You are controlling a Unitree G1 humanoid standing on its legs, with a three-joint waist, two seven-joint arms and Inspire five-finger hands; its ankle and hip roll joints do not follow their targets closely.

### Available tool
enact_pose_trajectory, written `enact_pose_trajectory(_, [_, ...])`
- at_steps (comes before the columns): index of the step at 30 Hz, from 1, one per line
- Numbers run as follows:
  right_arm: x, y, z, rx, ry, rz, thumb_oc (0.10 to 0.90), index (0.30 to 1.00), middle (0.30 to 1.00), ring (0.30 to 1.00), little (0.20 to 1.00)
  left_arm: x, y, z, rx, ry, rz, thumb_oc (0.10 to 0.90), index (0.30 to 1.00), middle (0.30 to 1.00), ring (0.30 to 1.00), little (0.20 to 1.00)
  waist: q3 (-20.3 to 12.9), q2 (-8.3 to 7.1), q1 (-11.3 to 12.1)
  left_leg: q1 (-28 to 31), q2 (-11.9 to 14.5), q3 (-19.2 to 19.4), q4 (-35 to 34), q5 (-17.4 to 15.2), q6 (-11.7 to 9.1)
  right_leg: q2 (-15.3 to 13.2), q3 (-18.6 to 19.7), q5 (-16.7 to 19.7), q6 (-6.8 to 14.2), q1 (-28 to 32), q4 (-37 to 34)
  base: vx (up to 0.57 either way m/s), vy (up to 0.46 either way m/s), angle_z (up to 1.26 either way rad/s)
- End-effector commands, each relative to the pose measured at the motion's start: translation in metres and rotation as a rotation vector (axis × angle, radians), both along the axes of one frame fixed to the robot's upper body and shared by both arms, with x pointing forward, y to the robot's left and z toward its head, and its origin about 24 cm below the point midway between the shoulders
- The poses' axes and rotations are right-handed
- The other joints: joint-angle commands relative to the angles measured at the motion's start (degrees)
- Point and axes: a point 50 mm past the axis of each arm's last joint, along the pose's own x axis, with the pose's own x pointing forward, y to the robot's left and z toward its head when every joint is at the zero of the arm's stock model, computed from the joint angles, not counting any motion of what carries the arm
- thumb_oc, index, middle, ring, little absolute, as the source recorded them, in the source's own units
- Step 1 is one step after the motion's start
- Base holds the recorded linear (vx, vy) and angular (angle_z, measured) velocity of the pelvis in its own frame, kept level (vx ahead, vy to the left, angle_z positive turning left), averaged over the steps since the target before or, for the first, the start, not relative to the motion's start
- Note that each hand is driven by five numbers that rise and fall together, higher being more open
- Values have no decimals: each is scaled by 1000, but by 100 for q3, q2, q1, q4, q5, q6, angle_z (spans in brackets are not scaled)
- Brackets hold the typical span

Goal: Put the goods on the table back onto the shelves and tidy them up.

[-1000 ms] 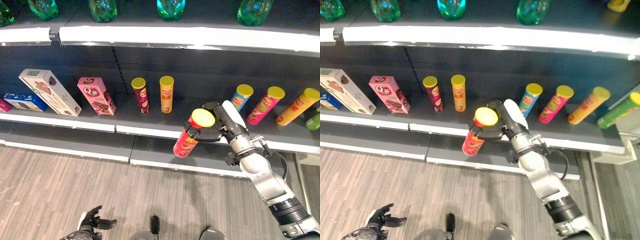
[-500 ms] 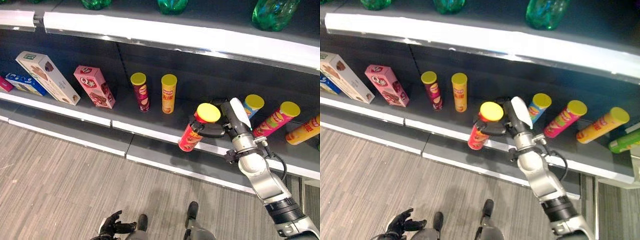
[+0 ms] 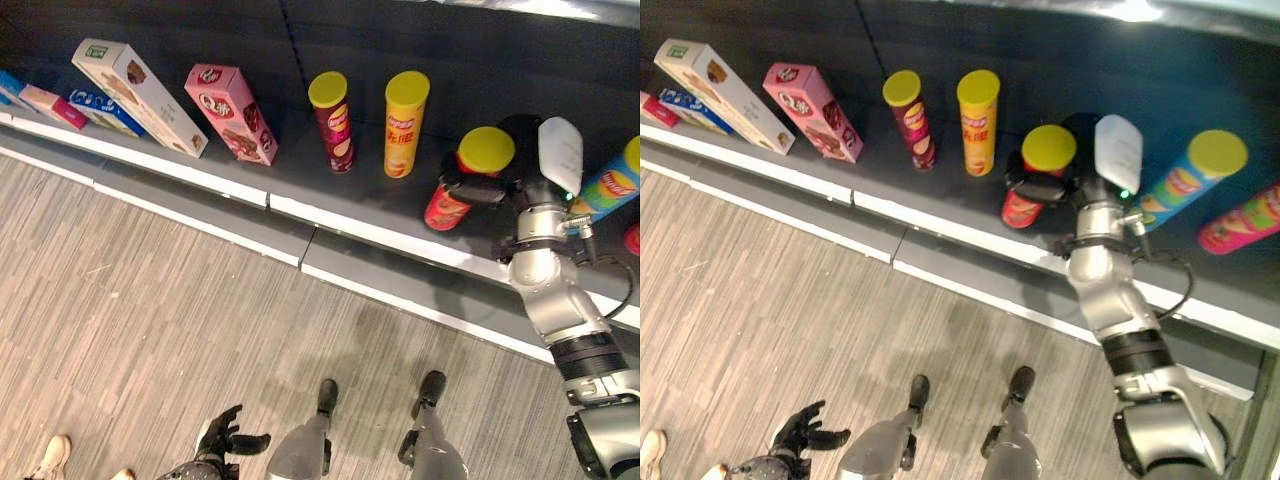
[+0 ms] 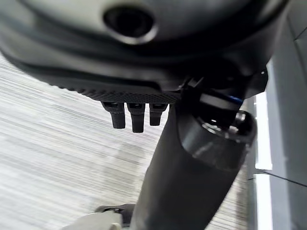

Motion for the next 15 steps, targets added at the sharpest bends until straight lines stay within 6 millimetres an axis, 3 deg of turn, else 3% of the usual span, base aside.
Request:
enact_pose_trajectory(1, [-14, 19, 79, -107, -367, 47, 400, 300, 300, 300, 300, -1, 33, 9, 138, -14, -34, 800, 900, 900, 900, 900, -346, -244, 28, -461, -7, 25, -81, 282, -57, -523, 139, -1122, 650, 420, 762, -22, -11, 5])
enact_pose_trajectory(7, [-15, 3, 92, -169, -395, -59, 400, 300, 300, 300, 300, 6, 31, 12, 148, -39, -58, 800, 900, 900, 900, 900, -249, -151, 58, -625, -16, -40, -81, 346, -82, -548, 87, -1133, 654, 306, 786, -10, -6, 0])
enact_pose_trajectory(15, [-15, -6, 94, -166, -407, -111, 400, 300, 300, 300, 300, 10, 30, 14, 153, -50, -70, 800, 900, 900, 900, 900, -232, -107, 56, -703, -22, -100, -81, 358, -87, -560, 66, -1172, 658, 267, 831, -5, -19, 8])
